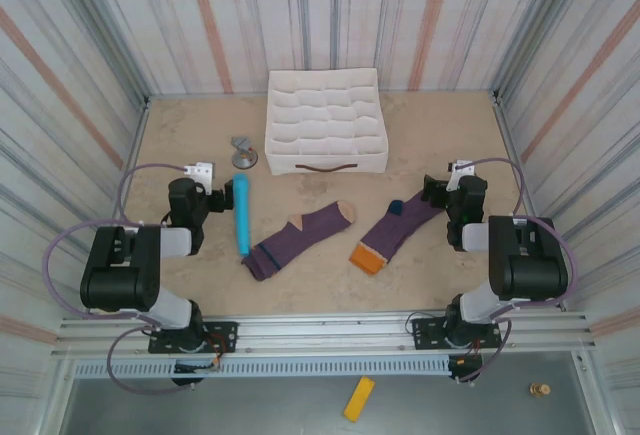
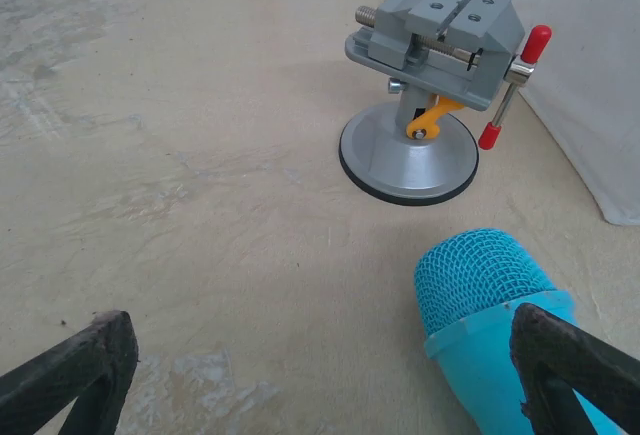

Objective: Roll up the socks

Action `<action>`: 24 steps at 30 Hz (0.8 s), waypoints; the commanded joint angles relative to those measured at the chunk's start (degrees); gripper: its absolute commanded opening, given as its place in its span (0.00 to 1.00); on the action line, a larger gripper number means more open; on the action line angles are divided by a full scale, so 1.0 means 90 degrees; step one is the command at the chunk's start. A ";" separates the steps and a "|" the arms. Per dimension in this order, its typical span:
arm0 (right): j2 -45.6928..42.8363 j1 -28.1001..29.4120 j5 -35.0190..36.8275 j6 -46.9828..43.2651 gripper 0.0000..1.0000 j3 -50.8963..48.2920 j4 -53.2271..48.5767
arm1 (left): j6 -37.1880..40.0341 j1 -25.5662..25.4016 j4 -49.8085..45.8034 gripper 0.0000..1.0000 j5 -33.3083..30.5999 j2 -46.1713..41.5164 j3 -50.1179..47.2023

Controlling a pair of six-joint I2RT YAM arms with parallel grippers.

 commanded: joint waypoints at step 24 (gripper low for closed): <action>0.0049 0.0023 -0.0026 0.0086 0.99 0.0095 0.0094 | -0.0277 0.0028 -0.0871 0.99 -0.0488 -0.0472 0.0466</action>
